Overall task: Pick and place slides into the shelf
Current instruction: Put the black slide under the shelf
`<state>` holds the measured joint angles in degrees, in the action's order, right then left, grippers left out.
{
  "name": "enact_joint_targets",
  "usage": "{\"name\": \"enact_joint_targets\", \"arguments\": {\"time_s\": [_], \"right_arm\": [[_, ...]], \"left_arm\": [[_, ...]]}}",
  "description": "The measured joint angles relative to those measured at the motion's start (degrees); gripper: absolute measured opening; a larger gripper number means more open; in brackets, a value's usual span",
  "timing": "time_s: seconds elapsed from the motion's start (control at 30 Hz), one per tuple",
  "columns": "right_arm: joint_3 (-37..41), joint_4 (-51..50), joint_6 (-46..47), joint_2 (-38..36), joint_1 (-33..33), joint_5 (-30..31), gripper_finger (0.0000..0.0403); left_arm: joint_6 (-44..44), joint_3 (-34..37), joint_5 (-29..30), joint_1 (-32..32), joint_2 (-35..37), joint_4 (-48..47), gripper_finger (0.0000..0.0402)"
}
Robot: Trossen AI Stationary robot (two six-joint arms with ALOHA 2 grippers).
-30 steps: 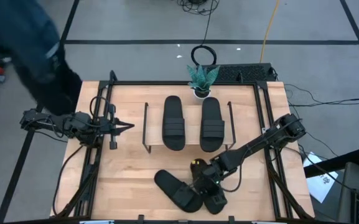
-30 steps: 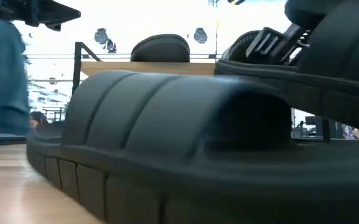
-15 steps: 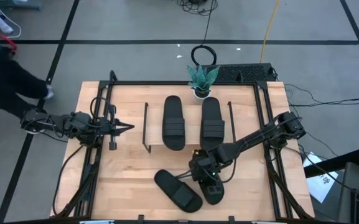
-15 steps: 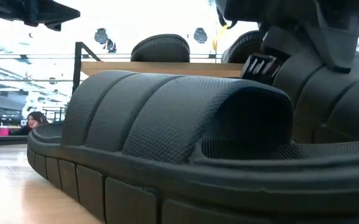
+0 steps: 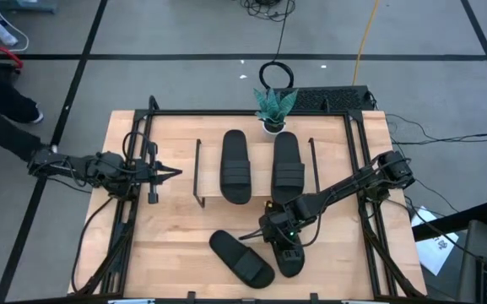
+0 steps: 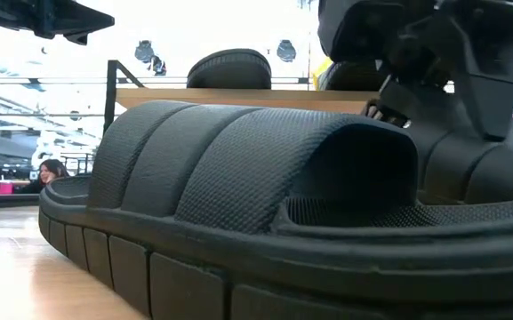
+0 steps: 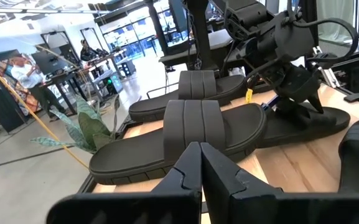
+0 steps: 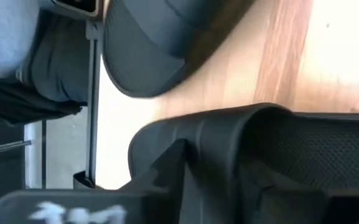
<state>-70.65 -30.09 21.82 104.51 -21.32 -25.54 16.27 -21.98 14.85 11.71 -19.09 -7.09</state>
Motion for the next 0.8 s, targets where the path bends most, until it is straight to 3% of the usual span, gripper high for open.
{"name": "enact_joint_targets", "arguments": {"time_s": [0.17,0.4,0.63,0.8], "right_arm": [[0.16,-0.51,-0.02,-0.53,-0.06,0.48,0.0149],[0.17,-0.26,-0.06,-4.36,-0.11,6.44,0.0206],[0.17,0.8,0.18,-10.1,-2.19,9.96,0.0217],[0.13,2.92,-0.08,-15.03,-9.0,18.37,0.0195]], "left_arm": [[-0.15,0.0,0.0,0.0,0.0,0.0,0.0009],[-0.38,0.0,0.0,0.0,-0.02,-0.16,0.0002],[-0.62,0.0,0.02,0.0,0.0,-0.44,0.0002],[-0.95,0.0,0.02,0.0,0.0,-0.42,0.0007]]}}
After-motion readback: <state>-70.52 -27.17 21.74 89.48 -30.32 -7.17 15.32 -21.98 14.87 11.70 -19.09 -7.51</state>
